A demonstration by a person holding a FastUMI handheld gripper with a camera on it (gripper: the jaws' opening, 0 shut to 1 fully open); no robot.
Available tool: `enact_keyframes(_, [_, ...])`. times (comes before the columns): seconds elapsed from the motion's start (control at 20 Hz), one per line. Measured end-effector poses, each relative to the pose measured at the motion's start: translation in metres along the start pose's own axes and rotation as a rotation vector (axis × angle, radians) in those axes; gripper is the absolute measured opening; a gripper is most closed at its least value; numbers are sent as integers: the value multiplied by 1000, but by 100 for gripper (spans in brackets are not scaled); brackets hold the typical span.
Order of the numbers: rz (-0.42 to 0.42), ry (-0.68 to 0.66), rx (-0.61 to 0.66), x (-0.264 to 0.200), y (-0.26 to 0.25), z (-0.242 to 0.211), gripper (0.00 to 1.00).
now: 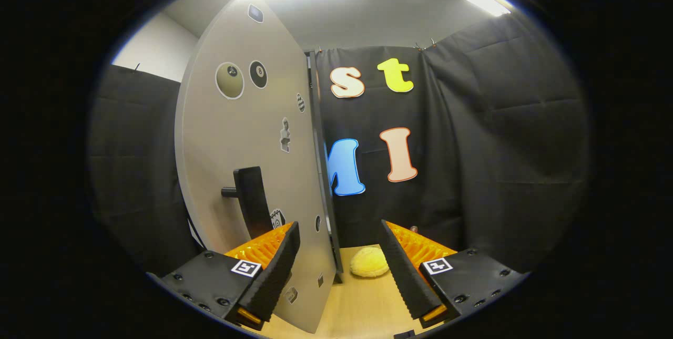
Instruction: Open the shoe cabinet door, grab the shoes and put them into the shoe cabinet, then close the shoe cabinet door.
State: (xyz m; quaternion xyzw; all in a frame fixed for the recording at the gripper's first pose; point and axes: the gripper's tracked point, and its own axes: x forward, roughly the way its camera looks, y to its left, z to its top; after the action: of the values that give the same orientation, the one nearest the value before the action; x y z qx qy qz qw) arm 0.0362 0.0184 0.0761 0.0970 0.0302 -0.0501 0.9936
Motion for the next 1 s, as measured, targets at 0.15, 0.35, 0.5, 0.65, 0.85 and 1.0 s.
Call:
enact_keyframes(0.15, [20,3,16,5,35,-6,96])
enact_keyframes(0.35, [50,11,-2,20,83,-11,96])
enact_keyframes(0.5, [112,16,-20,33,129,-14,96])
enact_keyframes(0.65, [206,30,-14,44,182,-21,96])
enact_keyframes(0.85, [226,9,-31,41,211,-19,97])
enact_keyframes(1.0, [184,11,-63,33,206,-20,98])
